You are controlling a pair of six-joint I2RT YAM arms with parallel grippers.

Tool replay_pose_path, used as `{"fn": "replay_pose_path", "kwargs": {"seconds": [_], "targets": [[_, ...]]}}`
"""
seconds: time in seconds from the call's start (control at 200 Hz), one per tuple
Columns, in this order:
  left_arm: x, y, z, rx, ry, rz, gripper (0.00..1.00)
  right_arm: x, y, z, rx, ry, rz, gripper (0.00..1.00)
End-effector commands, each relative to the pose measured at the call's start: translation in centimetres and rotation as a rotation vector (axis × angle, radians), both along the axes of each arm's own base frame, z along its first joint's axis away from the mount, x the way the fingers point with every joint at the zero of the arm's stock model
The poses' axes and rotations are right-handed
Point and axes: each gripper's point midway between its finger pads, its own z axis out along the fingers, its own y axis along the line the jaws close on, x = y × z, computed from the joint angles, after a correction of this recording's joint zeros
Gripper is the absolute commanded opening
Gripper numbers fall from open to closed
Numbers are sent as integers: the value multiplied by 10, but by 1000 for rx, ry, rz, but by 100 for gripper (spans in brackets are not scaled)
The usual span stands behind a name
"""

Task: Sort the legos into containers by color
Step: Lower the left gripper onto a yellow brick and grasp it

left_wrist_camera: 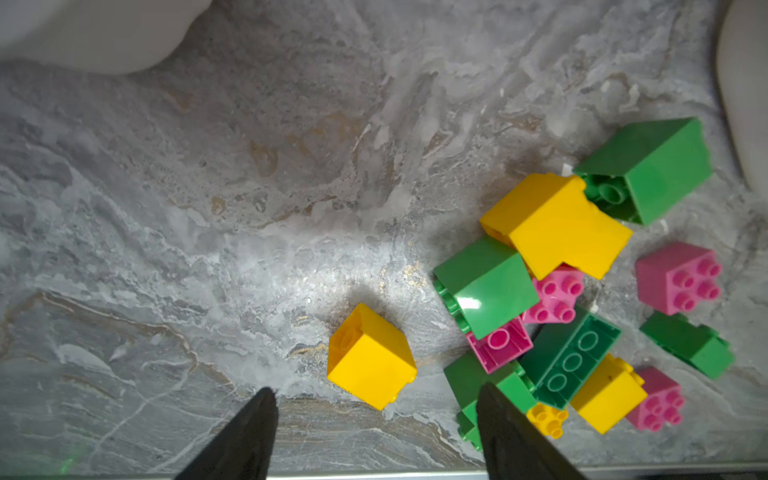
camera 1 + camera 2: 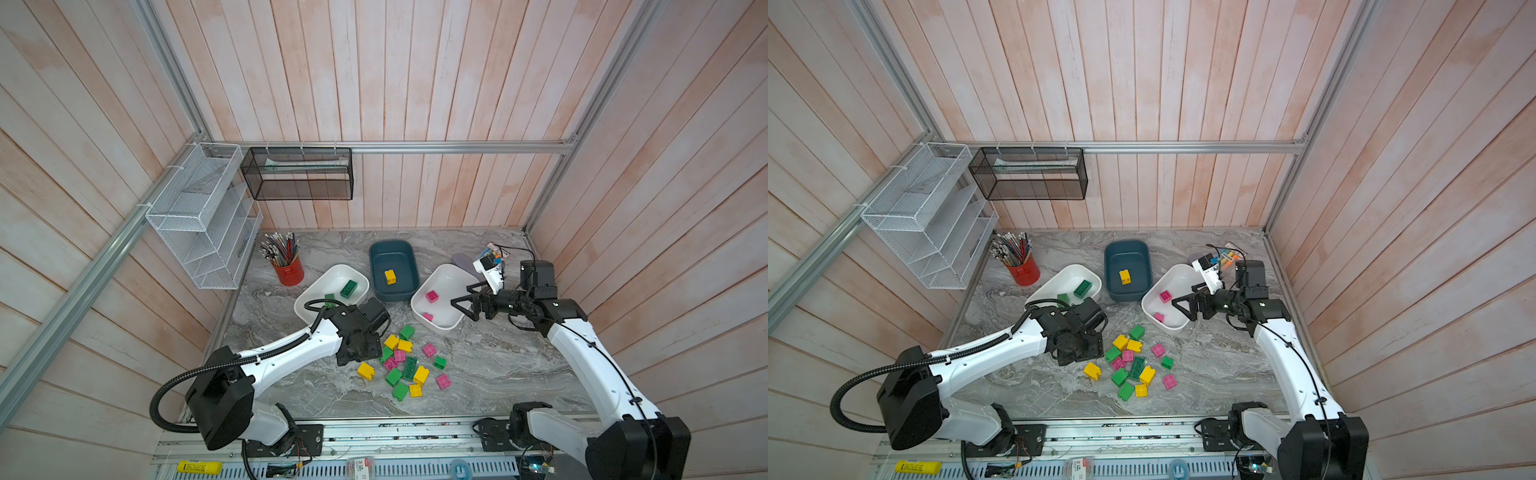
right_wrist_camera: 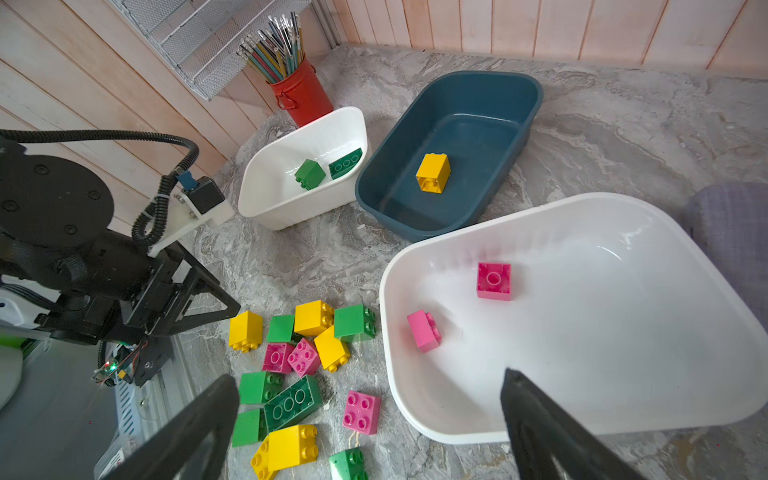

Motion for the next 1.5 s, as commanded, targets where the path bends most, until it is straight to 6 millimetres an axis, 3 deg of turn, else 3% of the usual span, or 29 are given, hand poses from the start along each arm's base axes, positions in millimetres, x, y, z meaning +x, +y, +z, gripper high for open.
{"fn": "replay_pose_path", "kwargs": {"seconds": [0.0,0.135,0.355,0.595,0.91,0.995,1.175,1.37,1.495], "targets": [[-5,3,-10,29,37,153,77,-2,9,-1,23,31,32,98],[-13,-7,-19,-30,48,260,76,-2,12,-4,21,42,41,98],[-21,3,-39,8,66,475,71,-6,19,-12,19,66,63,98],[-20,1,-65,7,73,513,66,-5,25,-16,29,70,84,98],[-22,-1,-70,22,91,492,41,-7,25,-19,20,70,82,98],[-18,1,-59,21,63,477,32,-8,24,-20,16,70,80,98],[-1,3,-17,13,-14,408,32,-9,24,-15,26,64,73,98],[61,-20,40,-91,-155,273,33,-6,25,-3,53,39,59,98],[108,-41,55,-126,-220,154,33,-3,26,4,72,23,43,98]]}}
